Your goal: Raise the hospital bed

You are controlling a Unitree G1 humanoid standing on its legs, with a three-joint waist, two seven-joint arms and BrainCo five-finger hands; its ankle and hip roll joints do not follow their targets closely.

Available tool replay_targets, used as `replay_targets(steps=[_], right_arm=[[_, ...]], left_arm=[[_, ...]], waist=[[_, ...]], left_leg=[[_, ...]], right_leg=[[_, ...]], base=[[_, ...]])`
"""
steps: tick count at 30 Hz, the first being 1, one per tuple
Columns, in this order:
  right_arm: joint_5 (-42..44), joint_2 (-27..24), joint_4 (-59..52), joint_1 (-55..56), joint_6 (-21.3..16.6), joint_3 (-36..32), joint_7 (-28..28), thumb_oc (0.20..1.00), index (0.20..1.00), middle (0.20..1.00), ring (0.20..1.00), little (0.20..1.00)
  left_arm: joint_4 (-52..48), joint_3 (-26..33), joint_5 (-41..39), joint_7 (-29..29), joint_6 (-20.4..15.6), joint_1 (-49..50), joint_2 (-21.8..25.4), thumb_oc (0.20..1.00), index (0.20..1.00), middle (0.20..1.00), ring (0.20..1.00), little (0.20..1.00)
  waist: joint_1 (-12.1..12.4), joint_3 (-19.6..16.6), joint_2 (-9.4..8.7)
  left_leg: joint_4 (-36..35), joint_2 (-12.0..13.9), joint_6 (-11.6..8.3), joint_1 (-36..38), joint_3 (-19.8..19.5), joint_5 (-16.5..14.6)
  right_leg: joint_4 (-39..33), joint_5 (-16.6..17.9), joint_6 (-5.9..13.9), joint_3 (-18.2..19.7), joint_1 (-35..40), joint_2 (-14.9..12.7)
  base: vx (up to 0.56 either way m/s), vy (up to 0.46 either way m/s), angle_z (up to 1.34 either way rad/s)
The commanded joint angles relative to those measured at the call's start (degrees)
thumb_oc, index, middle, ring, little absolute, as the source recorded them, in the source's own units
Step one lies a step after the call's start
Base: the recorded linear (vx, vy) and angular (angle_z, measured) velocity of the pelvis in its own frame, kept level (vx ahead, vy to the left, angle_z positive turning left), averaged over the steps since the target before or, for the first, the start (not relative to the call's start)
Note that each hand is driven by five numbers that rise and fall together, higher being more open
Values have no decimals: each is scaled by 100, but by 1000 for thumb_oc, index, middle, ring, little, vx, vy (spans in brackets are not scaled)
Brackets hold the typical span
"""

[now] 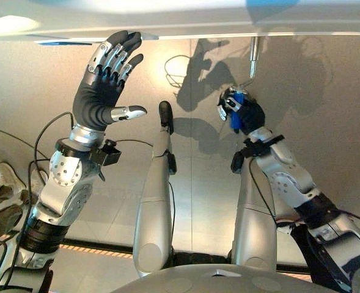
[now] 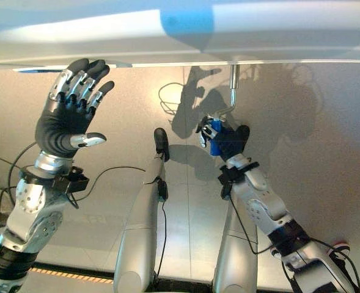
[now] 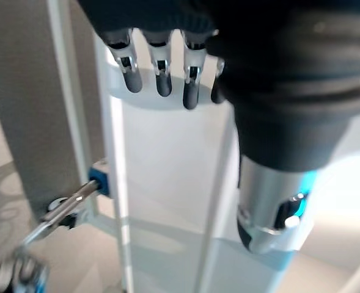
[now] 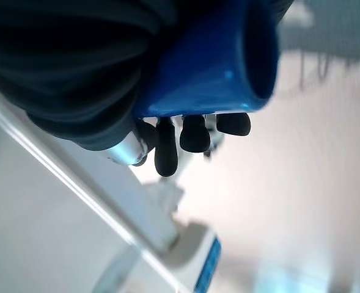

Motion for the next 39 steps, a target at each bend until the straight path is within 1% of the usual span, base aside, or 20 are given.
replay_targets(steps=[1,4,5,9,12,13,14,16,17,18,21,23,26,27,28,31,33,35,36,39], right_arm=[[-53,-178,-429,-541,-1619,-1840,-872,200,200,200,200,200],[-301,-247,32,-338,-1730,-2347,-1292,200,200,200,200,200],[-555,-263,351,-175,-1778,-2693,-1566,200,200,200,200,200],[-857,-492,1173,-223,-1790,-2966,-2071,200,200,200,200,200],[-1213,-712,1992,-223,-1616,-3041,-2399,200,200,200,200,200],[-1381,-888,2483,-303,-1455,-2972,-2520,200,200,200,200,200],[-1377,-894,2495,-313,-1460,-2965,-2518,200,200,200,200,200],[-1563,-1298,3733,-545,-943,-2515,-2429,200,200,200,200,200],[-1379,-1462,4807,-948,-658,-2077,-2255,200,200,200,200,200],[-1315,-1505,4951,-1073,-701,-2001,-2189,200,200,200,200,200],[-1357,-1656,6822,-2145,-144,-929,-1618,200,200,200,200,200],[-1530,-1523,7565,-2659,248,-412,-1214,200,200,200,200,200],[-1651,-1199,8092,-3224,528,-31,-994,200,200,200,200,200],[-1651,-1202,8100,-3240,529,-23,-993,200,200,200,200,200],[-1840,-854,8197,-3466,652,178,-936,200,200,200,200,200],[-1987,-345,8182,-3725,763,337,-903,200,200,200,200,200],[-1893,31,8120,-3912,815,362,-890,200,200,200,200,200],[-1815,629,8007,-4080,868,454,-879,200,200,200,200,200],[-1816,635,8005,-4085,871,456,-884,200,200,200,200,200],[-2166,1188,7927,-4279,954,747,-903,200,200,200,200,200]], left_arm=[[-791,342,-95,-234,-374,89,8,1000,1000,1000,1000,1000],[-824,500,-245,-330,-384,113,-56,1000,1000,1000,1000,1000],[-842,595,-298,-347,-374,164,-164,1000,1000,1000,1000,1000],[-876,609,-337,-379,-396,162,-158,1000,1000,1000,1000,1000],[-872,533,-311,-378,-367,152,-162,1000,1000,1000,1000,1000],[-876,472,-292,-378,-357,131,-104,1000,1000,1000,1000,1000],[-874,475,-292,-378,-358,130,-107,1000,1000,1000,1000,1000],[-910,258,-293,-376,-322,17,140,1000,1000,1000,1000,1000],[-904,-19,-322,-359,-304,-135,292,1000,1000,1000,1000,1000],[-875,-18,-320,-352,-317,-162,284,1000,1000,1000,1000,1000],[-816,-420,-349,-343,-282,-449,481,1000,1000,1000,1000,1000],[-772,-615,-380,-350,-245,-674,533,1000,1000,1000,1000,1000],[-684,-822,-393,-339,-220,-929,358,1000,1000,1000,1000,1000],[-681,-821,-391,-337,-220,-936,354,1000,1000,1000,1000,1000],[-633,-875,-376,-307,-220,-1108,239,1000,1000,1000,1000,1000],[-580,-899,-329,-212,-204,-1230,35,1000,1000,1000,1000,1000],[-543,-930,-258,-113,-168,-1338,-111,1000,1000,1000,1000,1000],[-485,-942,-191,89,-166,-1456,-289,1000,1000,1000,1000,1000],[-487,-937,-186,95,-165,-1455,-285,1000,1000,1000,1000,1000],[-471,-999,-145,287,-179,-1562,-419,1000,1000,1000,1000,1000]], waist=[[-308,-128,-141],[-354,-128,-207],[-387,-128,-233],[-360,-128,-211],[-341,-128,-201],[-312,-128,-195],[-315,-128,-193],[-233,-128,-200],[-154,-128,-182],[-168,-128,-176],[-21,-128,-100],[149,-128,-5],[355,-128,152],[349,-128,160],[490,-128,281],[628,-128,395],[713,-128,446],[804,-128,481],[797,-128,480],[889,-128,553]], left_leg=[[-44,-2,-7,437,7,-173],[-144,53,-35,573,5,-145],[-142,80,-60,605,-2,-150],[-178,121,-95,690,-43,-135],[-233,140,-113,747,-54,-110],[-267,139,-115,786,-68,-96],[-270,139,-115,786,-67,-95],[-310,152,-98,793,-95,-68],[-290,156,-76,769,-116,-62],[-288,160,-77,755,-114,-69],[-243,162,-57,631,-195,-57],[-213,136,-36,533,-260,-55],[-114,79,19,363,-393,-81],[-104,79,19,350,-401,-86],[-20,27,63,189,-485,-109],[108,-59,112,-29,-564,-151],[217,-120,139,-191,-591,-188],[336,-212,179,-393,-654,-237],[344,-215,179,-402,-658,-239],[480,-329,218,-619,-707,-278]], right_leg=[[-147,-239,541,-27,575,46],[-153,-283,529,-54,658,90],[-125,-323,515,-52,670,102],[-83,-372,496,-85,726,121],[-55,-404,492,-107,769,119],[-43,-408,491,-120,777,131],[-44,-407,491,-120,776,131],[10,-425,486,-149,755,139],[62,-429,485,-169,729,129],[65,-433,484,-168,713,133],[155,-455,488,-233,609,114],[236,-480,494,-291,540,82],[324,-515,504,-360,467,21],[327,-517,504,-367,462,20],[431,-552,508,-404,366,-32],[562,-599,493,-446,228,-100],[605,-621,492,-467,162,-150],[643,-623,487,-497,69,-207],[647,-625,488,-500,65,-210],[691,-628,494,-540,-1,-291]], base=[[9,-74,-4],[19,-100,-5],[14,-56,-3],[14,-37,0],[20,-40,3],[11,-25,4],[22,-11,5],[0,0,0],[0,0,0],[8,-14,4],[11,-9,6],[10,-25,4],[8,-21,6],[12,-1,7],[12,1,6],[13,26,11],[12,76,13],[9,97,14],[-2,75,12],[-3,81,9]])
